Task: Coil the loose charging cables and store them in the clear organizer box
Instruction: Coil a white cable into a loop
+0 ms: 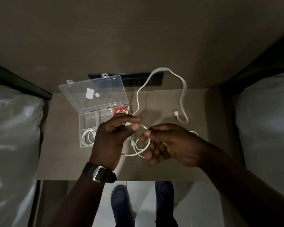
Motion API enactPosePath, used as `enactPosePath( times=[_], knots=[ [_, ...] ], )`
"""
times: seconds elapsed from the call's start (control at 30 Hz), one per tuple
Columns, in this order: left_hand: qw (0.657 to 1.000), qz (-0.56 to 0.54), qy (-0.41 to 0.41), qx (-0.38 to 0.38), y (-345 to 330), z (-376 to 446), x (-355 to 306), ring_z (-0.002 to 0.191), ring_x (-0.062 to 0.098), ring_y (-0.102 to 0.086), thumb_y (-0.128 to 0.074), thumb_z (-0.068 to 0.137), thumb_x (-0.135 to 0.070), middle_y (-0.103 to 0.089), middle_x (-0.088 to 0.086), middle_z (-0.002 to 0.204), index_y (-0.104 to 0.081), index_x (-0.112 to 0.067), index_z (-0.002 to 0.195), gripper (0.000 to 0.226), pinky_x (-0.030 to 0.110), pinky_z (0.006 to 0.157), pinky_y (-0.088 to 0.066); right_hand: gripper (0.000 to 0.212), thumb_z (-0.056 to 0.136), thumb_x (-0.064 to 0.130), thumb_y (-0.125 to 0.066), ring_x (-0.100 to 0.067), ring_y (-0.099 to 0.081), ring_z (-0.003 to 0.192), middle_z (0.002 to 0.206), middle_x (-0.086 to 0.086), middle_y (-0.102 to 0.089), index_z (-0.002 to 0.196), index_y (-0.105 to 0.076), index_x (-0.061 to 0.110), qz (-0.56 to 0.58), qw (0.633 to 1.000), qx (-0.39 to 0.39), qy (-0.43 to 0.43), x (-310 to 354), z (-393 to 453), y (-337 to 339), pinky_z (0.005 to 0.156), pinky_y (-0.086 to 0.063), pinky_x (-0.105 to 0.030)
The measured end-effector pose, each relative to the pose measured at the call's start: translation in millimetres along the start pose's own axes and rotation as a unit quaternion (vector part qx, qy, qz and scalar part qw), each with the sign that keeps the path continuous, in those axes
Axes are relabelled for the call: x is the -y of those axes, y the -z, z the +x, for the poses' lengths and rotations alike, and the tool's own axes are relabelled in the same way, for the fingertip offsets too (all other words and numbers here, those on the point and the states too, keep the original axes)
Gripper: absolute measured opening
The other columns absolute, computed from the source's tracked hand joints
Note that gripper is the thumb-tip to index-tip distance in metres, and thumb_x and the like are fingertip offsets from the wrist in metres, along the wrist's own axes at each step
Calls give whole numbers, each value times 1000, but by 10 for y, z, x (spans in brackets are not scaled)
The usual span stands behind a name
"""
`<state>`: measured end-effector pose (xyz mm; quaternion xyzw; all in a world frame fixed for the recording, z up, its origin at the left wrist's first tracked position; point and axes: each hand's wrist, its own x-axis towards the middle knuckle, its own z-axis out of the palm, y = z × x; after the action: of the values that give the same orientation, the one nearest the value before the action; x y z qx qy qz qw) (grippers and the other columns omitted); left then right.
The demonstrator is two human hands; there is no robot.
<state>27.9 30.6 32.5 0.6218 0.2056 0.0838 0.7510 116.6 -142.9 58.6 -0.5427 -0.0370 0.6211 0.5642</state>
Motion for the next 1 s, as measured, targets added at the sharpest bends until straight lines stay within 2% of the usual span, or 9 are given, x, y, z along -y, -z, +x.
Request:
enactPosePath(
  times=[0.13,0.27,0.37,0.5,0.6,0.7,0.83,0.9,1.0],
  knots=[
    [997,71,3,33,89,-81,67,93,35,-66,-79,73,-6,-69,21,94,-73,-3,89,17,50,85,-53,17,97,15,-59,-8,-56,65,69,4,-59,85,-69,8,-147,982,-79,92,-77,21,57,74,-55,-29],
    [977,10,175,122,76,-125,-1,68,21,-61,-73,80,-26,-67,12,78,-71,-11,83,15,35,66,-52,17,98,16,-58,-2,-52,72,78,7,-57,85,-66,8,-455,845,-131,250,-98,49,117,72,-43,-24],
    [940,-2,295,172,-64,-165,-84,53,15,-50,-66,86,-40,-57,11,69,-74,-11,81,31,26,52,-44,20,102,23,-50,-11,-64,68,72,2,-66,89,-63,15,-405,868,-134,255,-112,77,126,69,-52,-38],
    [871,-233,364,234,-226,-156,-188,52,14,-45,-49,91,-51,-45,-1,58,-65,-9,80,47,25,51,-41,25,98,22,-45,-10,-64,71,74,12,-65,91,-66,35,-386,870,-134,277,-160,88,131,72,-53,-42],
    [862,-359,315,168,-320,-114,-201,66,15,-63,-48,96,-33,-61,0,68,-64,-12,77,33,27,65,-55,32,95,26,-46,-1,-64,73,77,23,-66,97,-63,53,-303,898,-152,281,-305,58,106,74,-55,-34],
    [870,-442,215,37,-256,8,-178,95,23,-72,-46,95,-21,-74,8,91,-70,-6,90,29,33,88,-58,18,98,42,-41,-9,-53,59,64,7,-56,92,-57,34,-388,877,-160,234,-469,-14,157,63,-50,-43],
    [991,-88,103,-3,-207,131,-41,100,25,-69,-43,99,-10,-71,17,100,-64,7,100,28,30,93,-54,14,102,39,-41,-10,-59,69,78,7,-60,97,-51,32,-542,811,-35,218,-566,-274,79,63,-45,-32],
    [985,99,118,80,-322,32,47,79,23,-65,-42,100,-3,-66,21,88,-60,18,94,28,26,75,-53,17,99,39,-40,-11,-58,69,76,10,-60,96,-54,30,-571,778,-78,251,-423,-337,130,60,-44,-33],
    [954,58,242,165,-449,-161,88,44,12,-44,-43,101,-32,-51,7,57,-57,6,72,49,20,43,-36,24,94,48,-48,-7,-60,62,67,13,-63,85,-60,30,-549,750,-218,297,-123,-302,360,56,-48,-31]
  ],
)
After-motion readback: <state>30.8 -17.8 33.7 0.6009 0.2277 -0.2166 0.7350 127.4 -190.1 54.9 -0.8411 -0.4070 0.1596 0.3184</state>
